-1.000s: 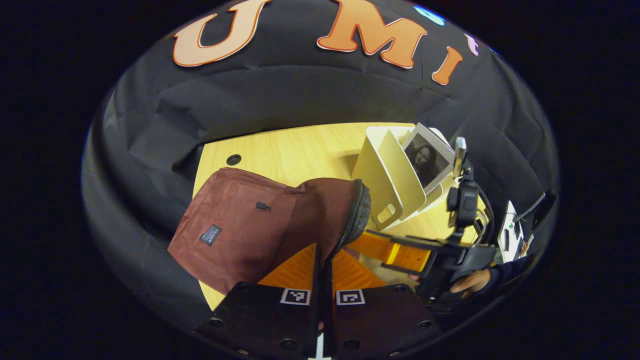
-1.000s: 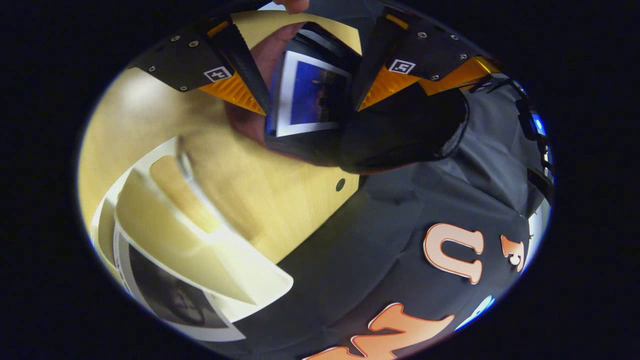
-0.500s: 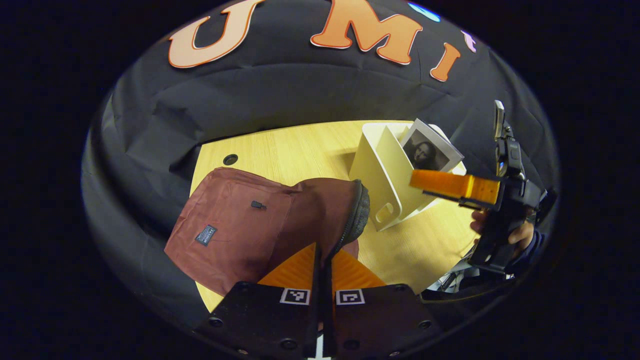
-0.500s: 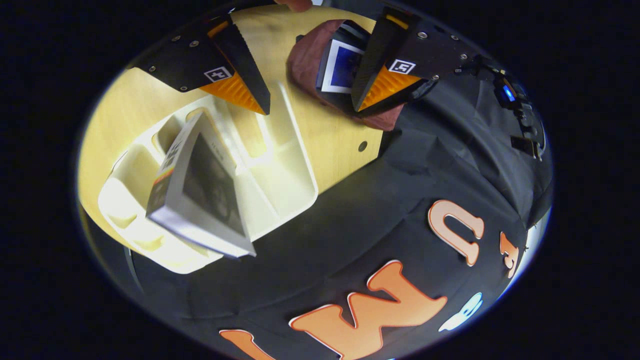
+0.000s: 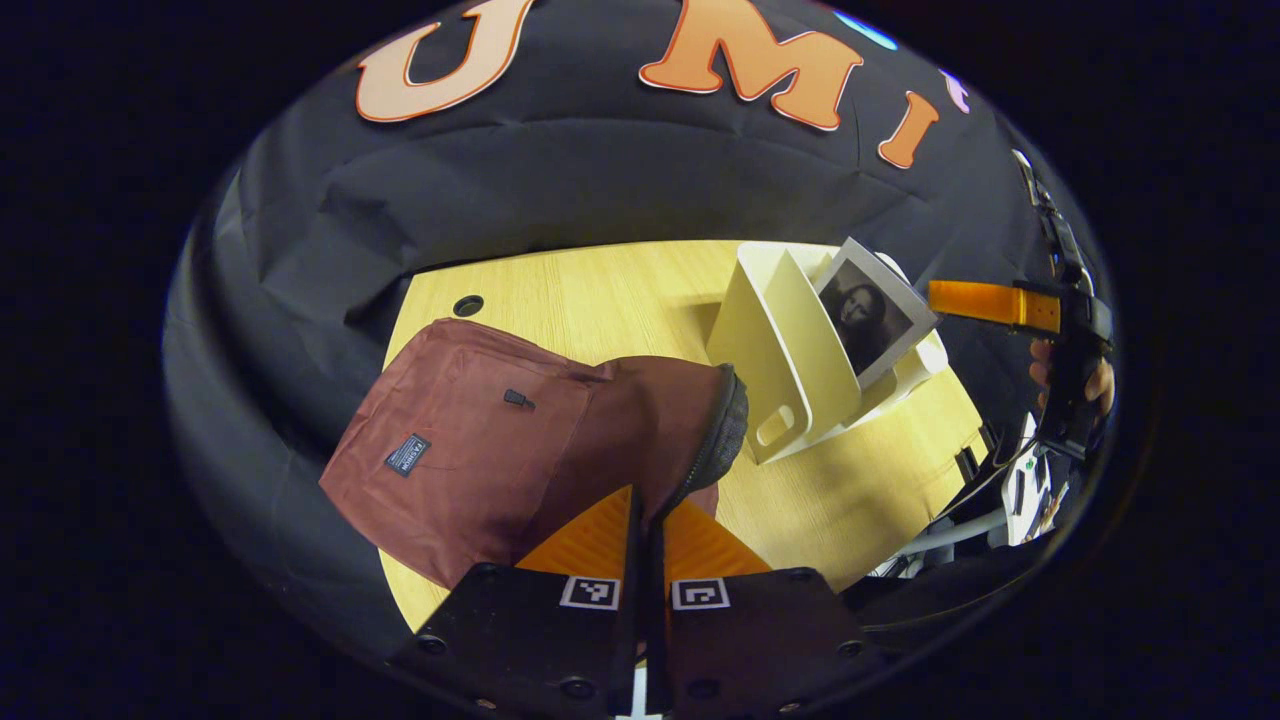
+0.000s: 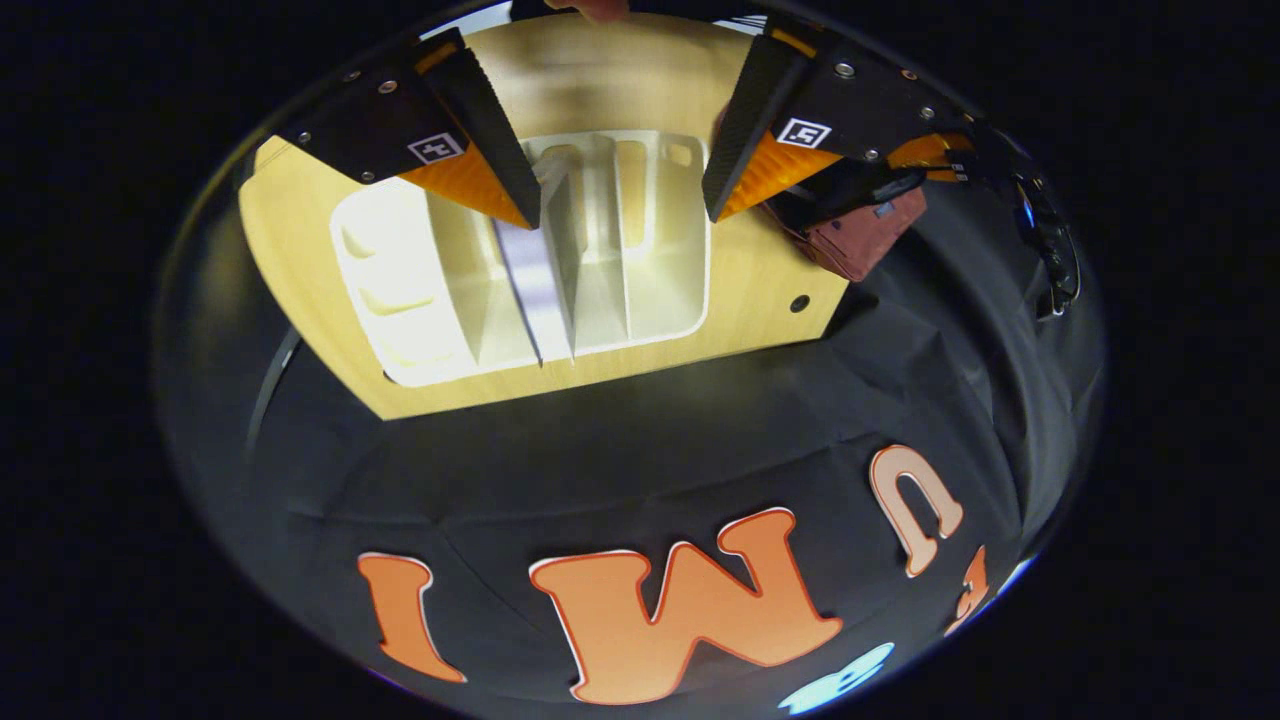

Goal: Open the schoolbag, grab two books from the bookshelf and put them into the schoolbag.

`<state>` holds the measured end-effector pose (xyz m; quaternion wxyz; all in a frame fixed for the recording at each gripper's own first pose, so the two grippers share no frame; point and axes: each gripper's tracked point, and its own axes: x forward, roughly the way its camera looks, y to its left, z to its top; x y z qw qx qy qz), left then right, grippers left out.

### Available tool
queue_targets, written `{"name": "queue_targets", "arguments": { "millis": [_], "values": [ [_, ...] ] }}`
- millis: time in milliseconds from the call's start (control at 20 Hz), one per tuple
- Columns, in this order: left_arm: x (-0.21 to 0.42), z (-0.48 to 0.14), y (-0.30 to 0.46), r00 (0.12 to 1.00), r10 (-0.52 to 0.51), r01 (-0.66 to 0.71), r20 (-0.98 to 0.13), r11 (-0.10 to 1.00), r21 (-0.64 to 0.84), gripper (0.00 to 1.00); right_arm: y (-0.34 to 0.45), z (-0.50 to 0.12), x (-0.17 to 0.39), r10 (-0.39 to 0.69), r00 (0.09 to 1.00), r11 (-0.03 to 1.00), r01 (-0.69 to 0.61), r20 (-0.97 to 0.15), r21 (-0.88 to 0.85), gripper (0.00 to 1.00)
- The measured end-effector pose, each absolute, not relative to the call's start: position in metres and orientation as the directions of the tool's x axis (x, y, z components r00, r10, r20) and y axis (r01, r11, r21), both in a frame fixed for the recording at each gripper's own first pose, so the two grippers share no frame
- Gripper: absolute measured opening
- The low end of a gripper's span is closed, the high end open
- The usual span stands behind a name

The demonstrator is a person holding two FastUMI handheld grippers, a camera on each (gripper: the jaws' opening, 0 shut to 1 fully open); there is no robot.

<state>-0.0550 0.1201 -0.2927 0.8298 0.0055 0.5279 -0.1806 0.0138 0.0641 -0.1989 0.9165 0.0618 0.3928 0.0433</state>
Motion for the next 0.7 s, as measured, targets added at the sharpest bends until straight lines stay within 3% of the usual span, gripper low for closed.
{"name": "queue_targets", "arguments": {
  "millis": [300,700],
  "values": [
    [-0.057,-0.294,0.122,0.389,-0.278,0.261,-0.878,0.948,-0.184,0.05,0.039,-0.187,0.039,0.096,0.603,0.994,-0.106,-0.792,0.039,0.97],
    [-0.062,-0.299,0.123,0.387,-0.255,0.205,-0.886,0.961,-0.187,0.05,0.027,-0.241,0.063,0.116,0.365,0.983,-0.178,-0.924,0.053,0.98]
  ]
}}
